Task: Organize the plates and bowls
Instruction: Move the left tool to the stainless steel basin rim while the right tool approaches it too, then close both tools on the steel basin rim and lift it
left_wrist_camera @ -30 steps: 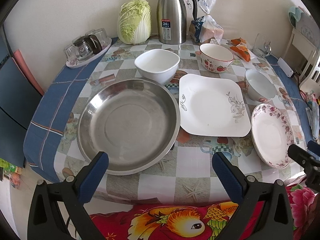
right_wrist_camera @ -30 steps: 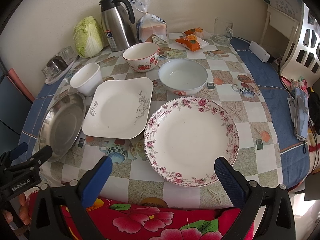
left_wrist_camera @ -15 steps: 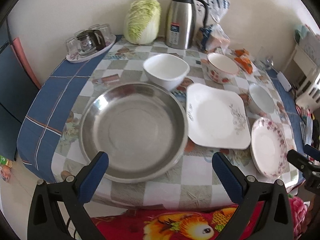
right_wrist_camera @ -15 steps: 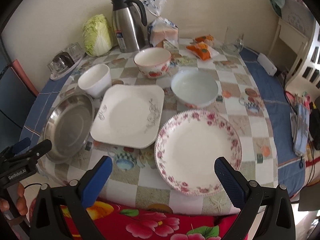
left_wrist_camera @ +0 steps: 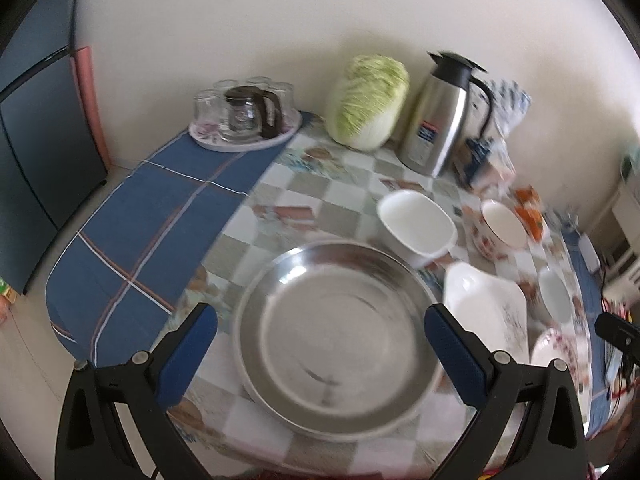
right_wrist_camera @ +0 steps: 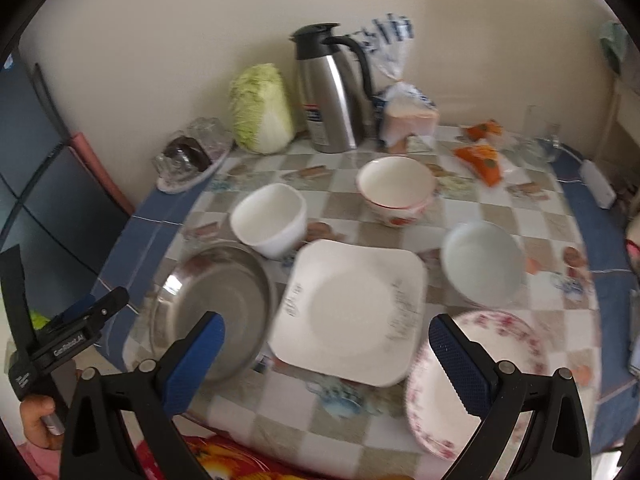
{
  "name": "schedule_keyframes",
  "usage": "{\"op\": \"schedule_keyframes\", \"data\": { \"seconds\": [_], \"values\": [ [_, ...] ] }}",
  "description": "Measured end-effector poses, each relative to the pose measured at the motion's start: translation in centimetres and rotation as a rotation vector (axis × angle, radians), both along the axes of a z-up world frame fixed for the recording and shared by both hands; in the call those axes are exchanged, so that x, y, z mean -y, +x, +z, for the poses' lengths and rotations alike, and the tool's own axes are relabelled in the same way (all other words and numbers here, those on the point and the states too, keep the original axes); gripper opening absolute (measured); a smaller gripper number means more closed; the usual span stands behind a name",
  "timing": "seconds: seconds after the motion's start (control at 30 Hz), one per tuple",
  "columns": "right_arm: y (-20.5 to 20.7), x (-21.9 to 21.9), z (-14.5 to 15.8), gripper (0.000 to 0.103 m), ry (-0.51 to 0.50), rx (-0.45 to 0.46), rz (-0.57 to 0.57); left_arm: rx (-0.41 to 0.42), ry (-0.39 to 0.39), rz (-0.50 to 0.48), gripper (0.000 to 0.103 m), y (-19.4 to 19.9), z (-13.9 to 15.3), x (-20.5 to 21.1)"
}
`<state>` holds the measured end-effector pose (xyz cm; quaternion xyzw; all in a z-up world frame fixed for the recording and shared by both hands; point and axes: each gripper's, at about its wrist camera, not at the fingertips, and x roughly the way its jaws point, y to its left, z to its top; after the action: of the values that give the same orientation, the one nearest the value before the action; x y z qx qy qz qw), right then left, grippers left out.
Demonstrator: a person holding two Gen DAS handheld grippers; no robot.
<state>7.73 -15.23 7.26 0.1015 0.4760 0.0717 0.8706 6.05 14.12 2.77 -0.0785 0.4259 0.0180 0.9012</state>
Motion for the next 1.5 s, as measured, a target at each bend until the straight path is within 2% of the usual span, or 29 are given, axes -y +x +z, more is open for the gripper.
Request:
{"op": "schedule_keyframes", "data": {
  "seconds": [0.07,0.23,0.4,0.5,0.57,0.7,0.83,0.9,0.97,1.03,1.13,1.17,1.2,1.23,1.27,1.3,1.5],
  "values": [
    [0.6,-0.9,-0.4,0.103,0.017,0.02,0.017,0.028,-0.005,0.031,0.103,0.3,-0.3,-1.5],
    [2.2,-3.1,-2.0,0.103,0.065,0.024,0.077,0.093,0.05,0.111,0.103,0.3,-1.5,-4.4],
    [3.4,-5.4,-3.8,0.103,0.057,0.032,0.112,0.024,0.035,0.13,0.103,1.2,-4.3,-7.0],
    [3.9,-7.0,-5.0,0.103,0.063,0.025,0.161,-0.015,-0.016,0.126,0.103,1.3,-5.8,-8.0],
    [4.3,-7.8,-6.0,0.103,0.057,0.005,0.186,-0.041,-0.052,0.132,0.103,1.5,-6.9,-8.7],
    [5.4,-8.3,-8.6,0.103,0.076,-0.086,0.187,-0.086,-0.059,0.148,0.103,2.0,-8.7,-9.1],
    [6.4,-7.9,-10.1,0.103,0.097,-0.098,0.177,-0.124,-0.103,0.134,0.102,2.6,-10.6,-9.1],
    [6.7,-7.9,-10.4,0.1,0.098,-0.094,0.179,-0.145,-0.113,0.12,0.098,2.9,-11.4,-8.8],
    [7.1,-8.0,-10.7,0.097,0.106,-0.09,0.187,-0.168,-0.12,0.103,0.088,3.3,-12.2,-8.4],
    [7.5,-8.1,-11.2,0.085,0.112,-0.09,0.191,-0.185,-0.129,0.086,0.081,3.8,-12.8,-8.1],
    [7.9,-8.2,-12.0,0.078,0.135,-0.112,0.193,-0.193,-0.139,0.065,0.073,4.1,-13.3,-7.7],
    [8.0,-8.2,-12.1,0.075,0.14,-0.118,0.194,-0.195,-0.139,0.063,0.067,4.1,-13.4,-7.6],
    [8.1,-8.2,-12.4,0.066,0.143,-0.124,0.195,-0.197,-0.137,0.061,0.063,4.2,-13.5,-7.5],
    [8.2,-8.3,-12.6,0.059,0.145,-0.129,0.199,-0.2,-0.135,0.061,0.052,4.3,-13.6,-7.5],
    [8.3,-8.4,-12.8,0.056,0.145,-0.131,0.201,-0.205,-0.134,0.062,0.045,4.4,-13.8,-7.4],
    [8.3,-8.4,-12.9,0.051,0.144,-0.132,0.202,-0.206,-0.13,0.064,0.043,4.4,-13.9,-7.4],
    [8.4,-8.5,-13.3,0.04,0.139,-0.129,0.206,-0.199,-0.111,0.071,0.026,4.7,-13.9,-7.3]
  ]
}}
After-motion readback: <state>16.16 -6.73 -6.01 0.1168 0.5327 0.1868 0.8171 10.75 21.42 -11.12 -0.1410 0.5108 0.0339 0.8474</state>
